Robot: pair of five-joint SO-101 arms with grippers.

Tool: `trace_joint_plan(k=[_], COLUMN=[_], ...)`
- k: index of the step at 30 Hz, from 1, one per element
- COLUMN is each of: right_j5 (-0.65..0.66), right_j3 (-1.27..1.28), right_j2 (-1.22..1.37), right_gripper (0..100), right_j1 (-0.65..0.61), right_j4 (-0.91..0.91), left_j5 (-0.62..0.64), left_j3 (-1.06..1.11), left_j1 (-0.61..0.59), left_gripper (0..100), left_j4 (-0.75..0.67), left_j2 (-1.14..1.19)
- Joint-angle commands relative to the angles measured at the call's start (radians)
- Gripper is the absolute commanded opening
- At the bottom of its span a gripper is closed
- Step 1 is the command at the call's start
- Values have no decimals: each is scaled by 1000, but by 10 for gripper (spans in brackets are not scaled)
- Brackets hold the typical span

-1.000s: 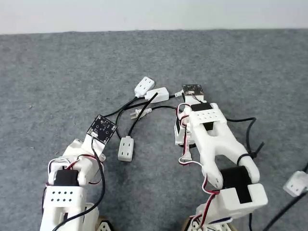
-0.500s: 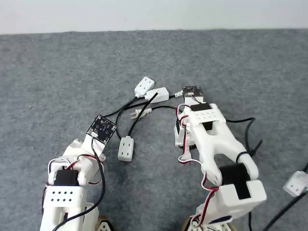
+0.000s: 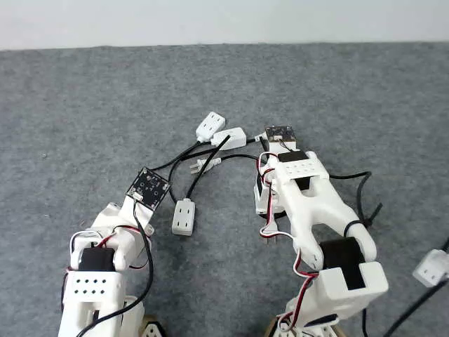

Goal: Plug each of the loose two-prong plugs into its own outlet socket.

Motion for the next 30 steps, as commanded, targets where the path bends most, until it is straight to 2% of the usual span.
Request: trace_joint_plan(k=[1, 4, 8, 13, 17, 20, 27, 30], right_j5=[14, 17, 71, 77, 78, 72, 55, 40], right_j3=[-55, -81, -83, -86, -86, -86, -80, -77], right_j2=[-73, -217, -441, -621, -657, -665, -667, -656], right_gripper=[8, 8, 8, 8, 8, 8, 8, 8], right_j1=[13, -5, -102, -260, -361, -409, -533, -553], right_j4=[74, 151, 214, 239, 217, 170, 131, 130], left_j5=[26, 54, 58, 60, 51, 9, -11, -15], left_j3=[-24, -31, -35, -130, -271, -384, -550, -593], left_j1=[-8, -9, -3, -9, -11, -11, -3, -3], left_gripper=[20, 20, 20, 19, 19, 19, 28, 102], left_j4=[-15, -6, 12, -25, -44, 26, 127, 160], left_j2=[-2, 0, 9, 245, 537, 692, 911, 961])
